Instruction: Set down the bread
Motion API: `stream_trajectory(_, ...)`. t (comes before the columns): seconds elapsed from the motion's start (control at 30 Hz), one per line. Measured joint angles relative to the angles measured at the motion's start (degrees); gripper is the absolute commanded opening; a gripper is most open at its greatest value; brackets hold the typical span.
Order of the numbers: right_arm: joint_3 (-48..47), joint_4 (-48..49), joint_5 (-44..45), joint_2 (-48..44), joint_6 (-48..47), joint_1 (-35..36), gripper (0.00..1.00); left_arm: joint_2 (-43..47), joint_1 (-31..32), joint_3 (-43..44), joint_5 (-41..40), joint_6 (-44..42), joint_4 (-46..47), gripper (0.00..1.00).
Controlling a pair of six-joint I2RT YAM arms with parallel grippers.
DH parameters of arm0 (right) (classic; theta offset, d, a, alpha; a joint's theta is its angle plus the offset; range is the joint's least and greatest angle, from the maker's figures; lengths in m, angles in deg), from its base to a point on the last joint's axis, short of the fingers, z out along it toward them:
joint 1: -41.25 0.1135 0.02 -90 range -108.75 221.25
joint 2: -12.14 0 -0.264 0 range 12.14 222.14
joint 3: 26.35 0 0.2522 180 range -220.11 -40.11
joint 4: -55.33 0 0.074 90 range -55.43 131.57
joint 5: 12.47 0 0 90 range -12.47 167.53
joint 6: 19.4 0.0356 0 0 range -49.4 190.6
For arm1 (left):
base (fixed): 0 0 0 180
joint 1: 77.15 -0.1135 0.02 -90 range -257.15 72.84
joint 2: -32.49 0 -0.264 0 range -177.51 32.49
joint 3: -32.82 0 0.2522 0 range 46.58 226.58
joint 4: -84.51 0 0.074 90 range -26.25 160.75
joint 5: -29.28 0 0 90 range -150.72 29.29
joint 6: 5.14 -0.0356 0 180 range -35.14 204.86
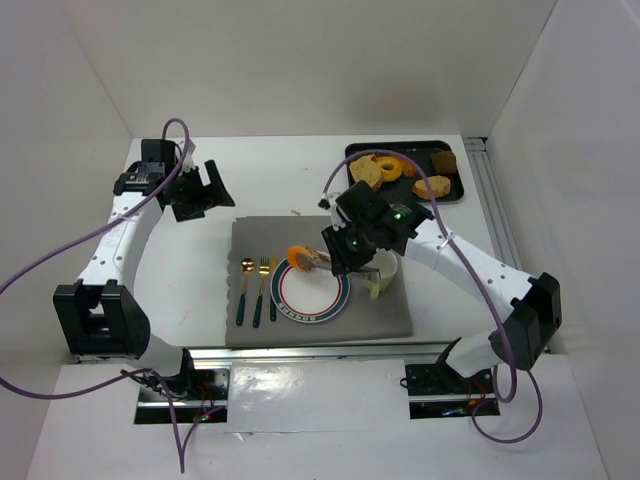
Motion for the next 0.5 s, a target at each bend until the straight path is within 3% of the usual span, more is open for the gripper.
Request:
stream_trajectory(0.07,1.99,-0.9,-0.31,0.0,0.07,1.18,0.4,0.57,0.0,-0.02,-0.2,0.07,0.0,0.99)
stream_trajectory(0.2,3.45,-1.77,-0.37,0.02,0.52,3.08,0.57,1.16,0.0,-0.24,-0.35,0.11,-0.04,0.99)
stream_trajectory(0.23,3.41,-1.77,-0.35,0.04,0.57,3.28,0.66,1.18,0.0,-0.33,-0.35,0.11,-0.02,0.99)
stream_trajectory(0.5,-0.79,-3.65,2.27,0.9,0.15,3.56,0.65,1.22,0.0,-0.46,-0.35,0.11,-0.11,0.99)
